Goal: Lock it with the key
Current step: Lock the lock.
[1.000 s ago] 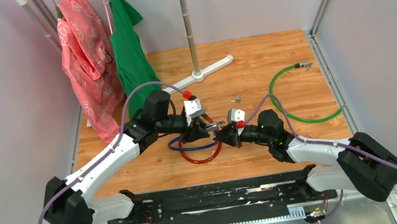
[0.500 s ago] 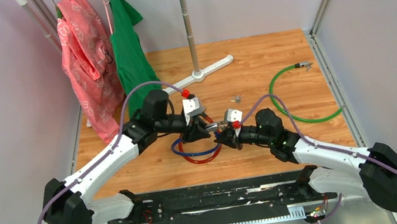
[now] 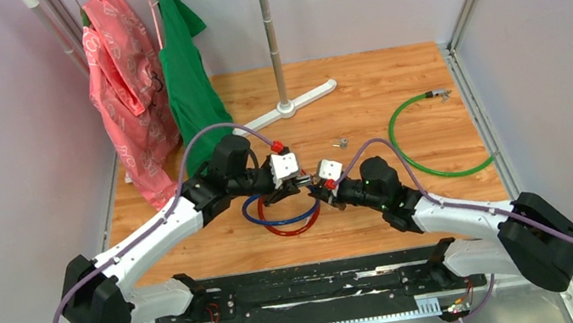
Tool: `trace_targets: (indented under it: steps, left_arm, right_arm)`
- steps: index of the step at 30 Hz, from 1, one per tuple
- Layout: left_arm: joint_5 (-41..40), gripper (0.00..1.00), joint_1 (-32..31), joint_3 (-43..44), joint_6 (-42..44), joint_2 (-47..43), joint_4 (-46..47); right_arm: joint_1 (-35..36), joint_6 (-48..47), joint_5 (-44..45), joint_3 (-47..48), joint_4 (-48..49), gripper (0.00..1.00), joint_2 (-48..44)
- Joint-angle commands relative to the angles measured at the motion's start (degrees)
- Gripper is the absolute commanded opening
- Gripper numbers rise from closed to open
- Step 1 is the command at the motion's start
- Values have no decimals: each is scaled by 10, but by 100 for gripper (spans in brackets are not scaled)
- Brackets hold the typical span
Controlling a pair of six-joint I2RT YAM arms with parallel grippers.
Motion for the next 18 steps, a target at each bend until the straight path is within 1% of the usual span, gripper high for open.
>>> trace_targets:
  steps: [1, 8, 11, 14, 16, 18]
  left_arm:
    - [-56, 0, -4, -17, 71, 26, -84]
    - [-70, 0, -4, -8, 75, 15, -89]
    - [-71, 0, -5, -5, 67, 13, -90]
    - [-75, 0, -4, -4, 63, 12, -88]
    - [-79, 0, -4, -3, 63, 11, -87]
    - [-81, 0, -5, 0, 63, 11, -86]
  right_arm:
    - [24, -38, -36, 33, 96, 17, -6]
    - [23, -57, -33, 29, 49, 38, -12]
    - [23, -72, -38, 43, -8, 45, -24]
    - [23, -81, -34, 50, -74, 56, -54]
    - [22, -77, -22, 52, -123, 63, -72]
    - [18, -58, -8, 58, -173, 67, -88]
